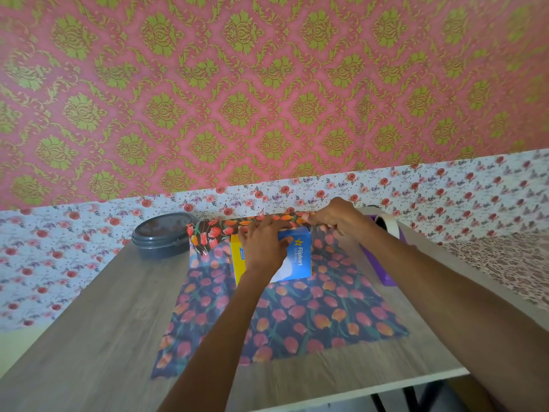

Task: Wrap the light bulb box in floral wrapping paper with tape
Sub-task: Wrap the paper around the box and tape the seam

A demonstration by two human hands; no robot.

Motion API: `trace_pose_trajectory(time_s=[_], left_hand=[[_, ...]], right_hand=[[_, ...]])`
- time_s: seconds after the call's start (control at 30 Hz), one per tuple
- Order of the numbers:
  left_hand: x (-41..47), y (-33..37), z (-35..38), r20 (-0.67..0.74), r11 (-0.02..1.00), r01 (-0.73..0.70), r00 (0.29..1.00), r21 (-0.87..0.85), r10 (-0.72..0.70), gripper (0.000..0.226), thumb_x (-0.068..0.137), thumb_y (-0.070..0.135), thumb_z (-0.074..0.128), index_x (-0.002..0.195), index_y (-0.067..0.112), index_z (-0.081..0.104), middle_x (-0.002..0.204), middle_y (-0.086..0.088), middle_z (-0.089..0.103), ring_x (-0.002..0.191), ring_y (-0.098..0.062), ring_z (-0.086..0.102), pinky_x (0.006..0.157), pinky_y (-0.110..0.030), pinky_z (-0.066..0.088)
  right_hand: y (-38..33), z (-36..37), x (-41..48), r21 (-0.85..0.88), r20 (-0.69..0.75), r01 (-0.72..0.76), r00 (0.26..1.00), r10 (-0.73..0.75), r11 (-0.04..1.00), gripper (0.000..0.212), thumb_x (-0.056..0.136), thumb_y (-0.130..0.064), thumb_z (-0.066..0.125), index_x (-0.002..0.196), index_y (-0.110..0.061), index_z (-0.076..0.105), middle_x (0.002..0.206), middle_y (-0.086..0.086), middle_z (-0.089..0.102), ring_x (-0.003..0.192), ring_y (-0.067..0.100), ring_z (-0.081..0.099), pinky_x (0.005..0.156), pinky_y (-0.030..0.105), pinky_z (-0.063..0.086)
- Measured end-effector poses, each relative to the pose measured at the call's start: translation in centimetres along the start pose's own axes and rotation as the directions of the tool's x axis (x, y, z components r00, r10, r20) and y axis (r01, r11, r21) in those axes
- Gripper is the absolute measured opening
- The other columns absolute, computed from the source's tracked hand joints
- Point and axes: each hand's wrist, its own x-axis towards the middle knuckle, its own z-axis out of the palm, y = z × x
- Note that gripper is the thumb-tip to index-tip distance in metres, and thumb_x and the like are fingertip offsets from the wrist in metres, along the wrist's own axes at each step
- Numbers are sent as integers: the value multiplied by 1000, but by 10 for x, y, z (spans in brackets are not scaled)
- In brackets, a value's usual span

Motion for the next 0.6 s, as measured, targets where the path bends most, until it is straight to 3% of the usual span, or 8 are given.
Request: trace_pose_trajectory(time_s=[0.07, 0.2, 0.3, 0.47, 0.6], left_hand=[[-1, 0, -1, -6, 1000, -3, 1000, 8, 3, 26, 92, 40, 63, 118, 42, 65, 127, 8, 57, 125, -32, 45, 111, -58, 26], [-3, 0, 2, -19, 998, -9, 1000, 61, 10, 27, 92, 42, 62, 119, 44, 64, 125, 6, 55, 129, -30, 42, 111, -56, 27], [-2, -2, 3, -22, 995, -23, 999, 97, 25, 30, 92, 43, 62, 122, 43, 63, 126, 4, 52, 130, -29, 40, 110, -54, 27], [-4, -4, 3, -26, 994, -38, 999, 98, 41, 30, 92, 40, 62, 122, 41, 63, 130, 5, 51, 130, -27, 39, 111, -52, 28], [-3, -7, 5, -39, 995, -66, 997, 76, 69, 32, 91, 33, 64, 123, 41, 62, 131, 8, 52, 128, -26, 41, 111, -46, 25]], right_hand=[[4, 9, 3, 98, -123, 23, 992, -10, 995, 45, 78, -51, 77, 73, -8, 64, 52, -1, 60, 46, 12, 51, 51, 24, 44], [1, 27, -1, 173, -132, 8, 991, 15, 985, 46, 68, -46, 84, 79, -9, 59, 70, 2, 62, 60, 17, 60, 51, 25, 45], [-3, 33, -4, 175, -174, 0, 984, 31, 985, 41, 66, -40, 85, 77, -11, 58, 70, 2, 60, 64, 19, 61, 47, 26, 42], [-3, 28, -5, 135, -375, 62, 927, -7, 989, 27, 76, -15, 71, 64, -12, 47, 65, 3, 54, 67, 24, 62, 48, 24, 40], [-4, 32, -7, 176, -334, 81, 942, -18, 981, 32, 77, -28, 72, 66, -15, 45, 62, 0, 49, 65, 22, 56, 44, 22, 33]])
